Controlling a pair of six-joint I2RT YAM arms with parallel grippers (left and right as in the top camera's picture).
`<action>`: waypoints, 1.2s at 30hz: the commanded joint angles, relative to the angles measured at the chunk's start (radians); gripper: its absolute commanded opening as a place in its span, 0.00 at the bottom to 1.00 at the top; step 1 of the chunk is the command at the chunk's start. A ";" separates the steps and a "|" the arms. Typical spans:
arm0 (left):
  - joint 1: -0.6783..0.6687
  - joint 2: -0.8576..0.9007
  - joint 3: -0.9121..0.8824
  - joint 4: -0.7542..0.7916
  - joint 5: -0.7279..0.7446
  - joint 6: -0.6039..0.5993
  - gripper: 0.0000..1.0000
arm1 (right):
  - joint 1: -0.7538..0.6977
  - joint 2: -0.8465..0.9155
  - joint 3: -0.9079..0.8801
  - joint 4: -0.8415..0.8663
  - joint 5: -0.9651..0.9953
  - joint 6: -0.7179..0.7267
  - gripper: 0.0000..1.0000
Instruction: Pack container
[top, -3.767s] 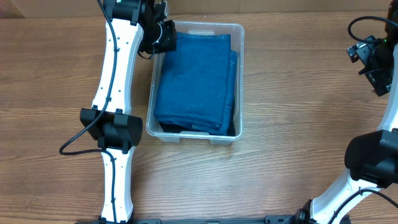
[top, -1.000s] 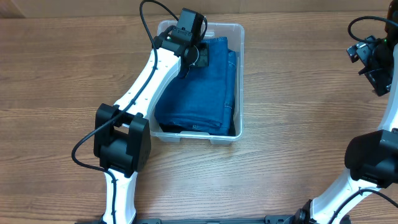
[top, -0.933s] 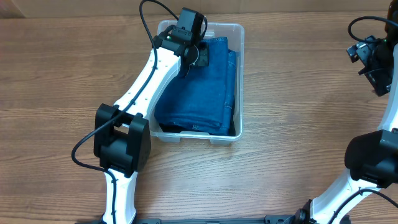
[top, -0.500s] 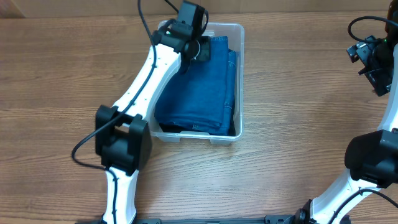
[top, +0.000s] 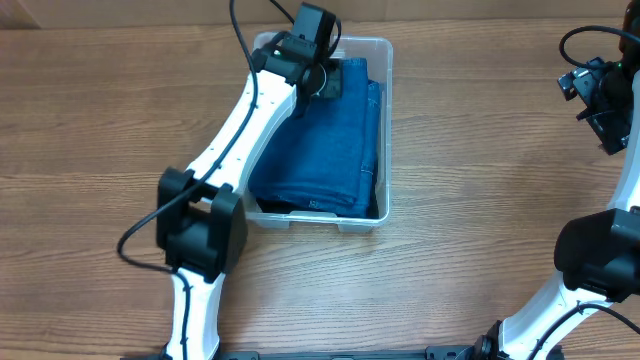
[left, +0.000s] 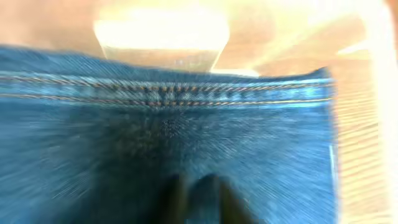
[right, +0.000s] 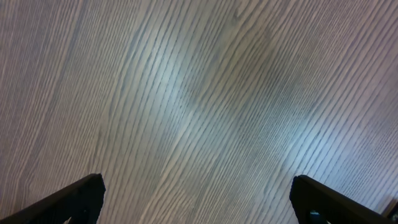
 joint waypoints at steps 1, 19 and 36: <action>-0.010 -0.220 0.021 -0.010 -0.042 0.021 0.79 | 0.003 -0.026 0.001 0.001 0.002 0.004 1.00; -0.080 -1.003 -0.079 -0.425 0.021 0.040 1.00 | 0.003 -0.026 0.001 0.001 0.002 0.004 1.00; -0.126 -1.410 -0.582 -0.522 0.002 0.028 1.00 | 0.003 -0.026 0.001 0.002 0.002 0.004 1.00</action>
